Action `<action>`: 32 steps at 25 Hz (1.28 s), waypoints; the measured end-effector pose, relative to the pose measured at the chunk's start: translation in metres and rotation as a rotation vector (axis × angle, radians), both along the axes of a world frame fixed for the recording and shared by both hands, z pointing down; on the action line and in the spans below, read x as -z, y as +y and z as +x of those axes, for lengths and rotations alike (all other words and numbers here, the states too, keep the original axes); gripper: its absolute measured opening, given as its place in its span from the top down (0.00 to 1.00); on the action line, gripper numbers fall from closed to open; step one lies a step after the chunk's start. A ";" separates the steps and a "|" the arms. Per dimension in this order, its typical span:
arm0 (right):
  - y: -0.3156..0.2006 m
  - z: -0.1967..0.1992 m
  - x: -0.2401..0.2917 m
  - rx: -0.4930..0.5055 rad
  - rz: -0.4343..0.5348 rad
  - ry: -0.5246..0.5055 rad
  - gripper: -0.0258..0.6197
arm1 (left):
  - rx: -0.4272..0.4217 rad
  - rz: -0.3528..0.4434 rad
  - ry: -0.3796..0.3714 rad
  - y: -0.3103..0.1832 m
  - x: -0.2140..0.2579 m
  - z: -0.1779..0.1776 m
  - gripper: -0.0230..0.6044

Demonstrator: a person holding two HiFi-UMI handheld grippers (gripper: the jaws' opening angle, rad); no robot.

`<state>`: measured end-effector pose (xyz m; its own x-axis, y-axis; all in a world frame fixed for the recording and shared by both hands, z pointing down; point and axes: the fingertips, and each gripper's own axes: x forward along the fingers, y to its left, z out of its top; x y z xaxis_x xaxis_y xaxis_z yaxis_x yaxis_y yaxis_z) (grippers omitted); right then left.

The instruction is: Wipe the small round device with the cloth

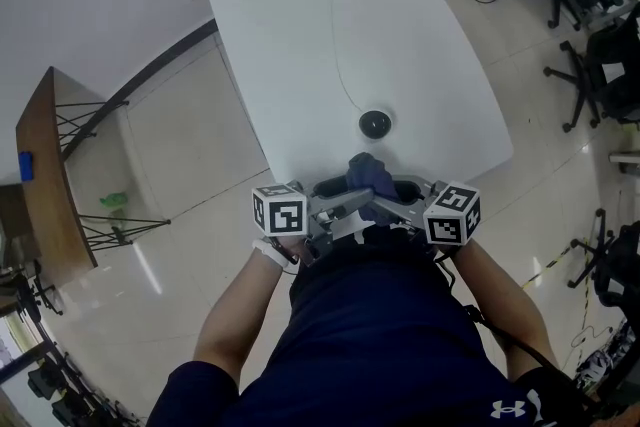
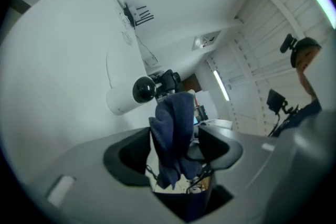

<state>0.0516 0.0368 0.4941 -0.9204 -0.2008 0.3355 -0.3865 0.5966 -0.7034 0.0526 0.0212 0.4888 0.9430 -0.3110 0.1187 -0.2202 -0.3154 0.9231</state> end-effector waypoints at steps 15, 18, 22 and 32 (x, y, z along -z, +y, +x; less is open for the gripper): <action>-0.006 0.017 -0.001 -0.127 -0.023 -0.008 0.56 | 0.120 0.225 -0.187 -0.036 0.028 -0.017 0.83; -0.017 0.031 -0.001 -0.199 -0.025 -0.005 0.56 | 0.157 0.312 -0.286 -0.053 0.039 -0.022 0.83; -0.029 0.047 -0.003 -0.282 -0.038 -0.012 0.57 | 0.098 0.554 -0.517 -0.059 0.041 -0.003 0.83; -0.052 0.086 -0.014 -0.438 -0.075 -0.006 0.64 | -0.066 0.686 -0.758 -0.086 0.019 0.038 0.83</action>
